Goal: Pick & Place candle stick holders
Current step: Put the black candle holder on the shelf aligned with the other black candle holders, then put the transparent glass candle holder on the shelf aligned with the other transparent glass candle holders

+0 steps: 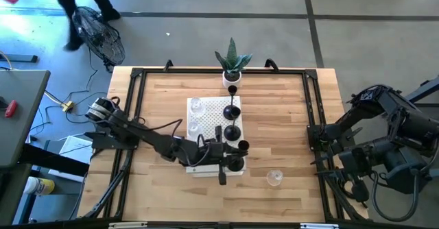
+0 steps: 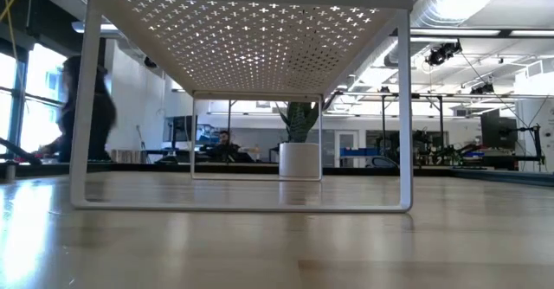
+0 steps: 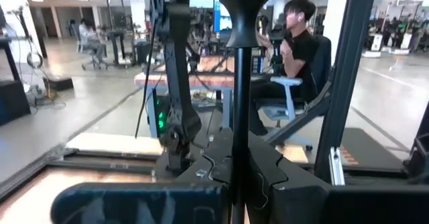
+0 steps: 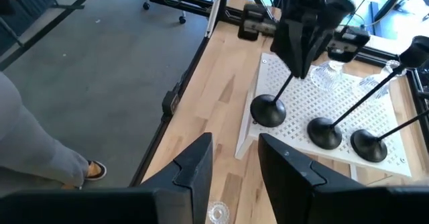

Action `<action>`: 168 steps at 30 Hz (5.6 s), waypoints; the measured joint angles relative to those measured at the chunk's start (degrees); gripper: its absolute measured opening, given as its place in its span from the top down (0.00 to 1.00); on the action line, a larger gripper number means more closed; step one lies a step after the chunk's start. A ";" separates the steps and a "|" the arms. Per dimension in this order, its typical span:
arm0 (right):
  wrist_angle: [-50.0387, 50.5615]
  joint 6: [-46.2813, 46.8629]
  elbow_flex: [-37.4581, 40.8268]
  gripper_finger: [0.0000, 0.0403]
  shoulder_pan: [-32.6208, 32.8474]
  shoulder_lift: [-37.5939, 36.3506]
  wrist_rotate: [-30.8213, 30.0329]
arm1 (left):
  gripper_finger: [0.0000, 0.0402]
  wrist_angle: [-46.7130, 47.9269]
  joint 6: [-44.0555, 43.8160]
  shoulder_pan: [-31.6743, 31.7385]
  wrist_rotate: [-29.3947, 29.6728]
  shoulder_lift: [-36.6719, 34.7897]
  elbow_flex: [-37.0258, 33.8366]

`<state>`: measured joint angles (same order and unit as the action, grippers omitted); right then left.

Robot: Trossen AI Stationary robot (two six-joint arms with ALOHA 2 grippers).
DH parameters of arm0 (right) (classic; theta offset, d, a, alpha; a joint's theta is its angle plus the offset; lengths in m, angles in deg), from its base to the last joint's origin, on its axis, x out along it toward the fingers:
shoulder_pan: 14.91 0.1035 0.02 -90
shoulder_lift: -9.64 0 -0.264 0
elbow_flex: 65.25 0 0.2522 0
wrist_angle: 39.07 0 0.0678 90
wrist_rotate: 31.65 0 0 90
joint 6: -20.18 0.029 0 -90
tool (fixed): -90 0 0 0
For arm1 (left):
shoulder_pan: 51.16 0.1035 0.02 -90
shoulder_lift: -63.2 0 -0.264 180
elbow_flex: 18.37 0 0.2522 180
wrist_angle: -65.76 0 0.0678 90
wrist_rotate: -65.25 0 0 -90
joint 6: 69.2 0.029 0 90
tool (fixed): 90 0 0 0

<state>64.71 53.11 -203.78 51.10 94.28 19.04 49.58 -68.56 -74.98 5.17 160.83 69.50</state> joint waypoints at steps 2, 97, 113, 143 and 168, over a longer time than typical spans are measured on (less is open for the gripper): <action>0.00 0.64 0.01 0.72 0.00 0.00 -0.19 | 0.98 -0.22 -1.09 0.63 -1.01 0.01 -1.33; 0.00 -3.61 0.02 0.72 0.00 0.04 -0.62 | 0.81 -5.97 -10.34 3.94 -6.92 -2.21 -11.51; 0.00 -3.43 0.02 0.72 0.00 0.04 1.11 | 0.71 -5.88 -10.00 3.94 -7.75 -2.18 -11.43; 0.00 -3.37 0.02 0.72 0.04 0.04 3.13 | 0.71 2.92 -8.95 2.39 -5.36 -6.29 -11.22; 0.00 1.77 0.02 0.72 0.04 0.04 3.02 | 0.71 26.75 -22.79 -0.69 -13.44 -20.46 -11.28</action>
<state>64.71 54.89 -203.76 51.15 94.32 22.05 76.34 -91.35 -75.67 -8.27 140.37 58.22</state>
